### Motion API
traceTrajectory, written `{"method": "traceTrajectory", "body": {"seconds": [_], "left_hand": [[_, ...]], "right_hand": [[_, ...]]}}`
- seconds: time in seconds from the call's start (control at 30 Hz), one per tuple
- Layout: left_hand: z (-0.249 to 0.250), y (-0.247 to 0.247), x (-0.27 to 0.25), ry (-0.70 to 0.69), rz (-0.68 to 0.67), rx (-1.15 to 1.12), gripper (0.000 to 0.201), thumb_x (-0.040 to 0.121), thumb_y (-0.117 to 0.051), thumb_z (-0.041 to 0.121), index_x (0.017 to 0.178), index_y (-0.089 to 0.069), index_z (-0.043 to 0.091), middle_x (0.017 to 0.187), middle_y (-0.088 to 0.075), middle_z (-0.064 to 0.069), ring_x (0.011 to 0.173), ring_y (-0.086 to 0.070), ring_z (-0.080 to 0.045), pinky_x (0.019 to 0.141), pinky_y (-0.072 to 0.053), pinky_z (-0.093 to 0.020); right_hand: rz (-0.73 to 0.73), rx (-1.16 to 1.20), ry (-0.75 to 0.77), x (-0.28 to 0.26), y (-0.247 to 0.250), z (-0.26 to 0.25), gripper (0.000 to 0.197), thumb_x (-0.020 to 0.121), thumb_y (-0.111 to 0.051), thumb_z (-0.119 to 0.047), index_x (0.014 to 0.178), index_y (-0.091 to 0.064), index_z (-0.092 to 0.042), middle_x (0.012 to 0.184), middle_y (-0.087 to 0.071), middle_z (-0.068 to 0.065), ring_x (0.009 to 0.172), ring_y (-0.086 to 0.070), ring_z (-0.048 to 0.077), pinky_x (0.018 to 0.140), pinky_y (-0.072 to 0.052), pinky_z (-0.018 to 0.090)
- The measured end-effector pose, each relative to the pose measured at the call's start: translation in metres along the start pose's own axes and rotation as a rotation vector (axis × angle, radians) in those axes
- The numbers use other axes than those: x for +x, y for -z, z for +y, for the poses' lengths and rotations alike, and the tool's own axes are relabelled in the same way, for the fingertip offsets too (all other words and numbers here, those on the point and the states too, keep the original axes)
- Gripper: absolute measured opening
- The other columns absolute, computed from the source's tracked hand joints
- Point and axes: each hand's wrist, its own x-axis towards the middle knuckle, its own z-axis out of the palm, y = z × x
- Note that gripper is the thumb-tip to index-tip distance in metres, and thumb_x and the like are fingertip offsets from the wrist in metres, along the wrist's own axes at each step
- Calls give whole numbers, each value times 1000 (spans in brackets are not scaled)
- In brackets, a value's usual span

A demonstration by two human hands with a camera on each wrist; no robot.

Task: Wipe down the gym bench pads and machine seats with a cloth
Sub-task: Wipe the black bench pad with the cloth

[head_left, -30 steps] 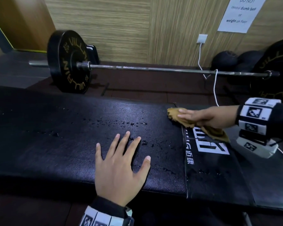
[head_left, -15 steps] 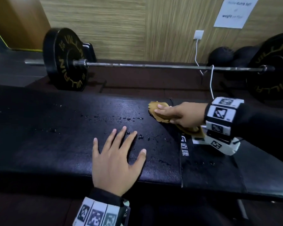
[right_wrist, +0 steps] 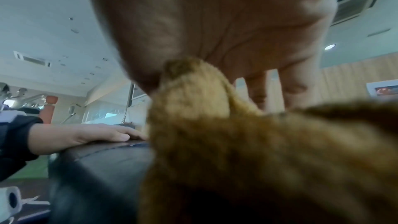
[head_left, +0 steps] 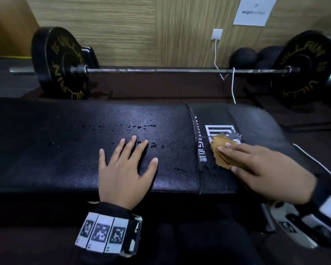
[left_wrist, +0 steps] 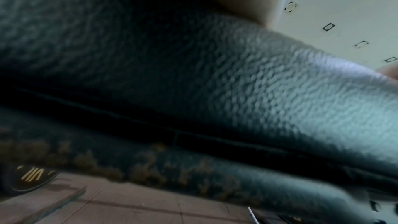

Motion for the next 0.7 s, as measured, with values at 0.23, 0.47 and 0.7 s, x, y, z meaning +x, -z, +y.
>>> {"method": "traceTrajectory", "body": {"seconds": [0.23, 0.47, 0.7], "left_hand": [[-22, 11, -6, -48, 36, -23, 57, 86, -28, 60, 131, -54, 36, 144, -46, 11, 138, -35, -11, 115, -20, -51], [-29, 14, -6, 3, -1, 62, 52, 88, -26, 62, 134, -44, 47, 148, -39, 16, 141, -28, -10, 112, -15, -57], [-30, 12, -8, 25, 68, 4, 47, 91, -28, 44, 134, -47, 45, 146, -41, 17, 140, -31, -9, 114, -15, -55]], "right_hand": [[469, 191, -248, -14, -57, -34, 50, 90, -42, -35, 129, -53, -6, 132, -51, 11, 129, -41, 36, 107, -28, 55], [434, 283, -224, 40, -55, -77, 58, 92, -30, -39, 142, -36, -9, 151, -30, 13, 139, -28, 27, 114, -17, 42], [309, 182, 77, 66, -51, -149, 55, 98, -27, -30, 149, -15, -15, 157, -15, 6, 144, -13, 21, 116, -5, 35]]}}
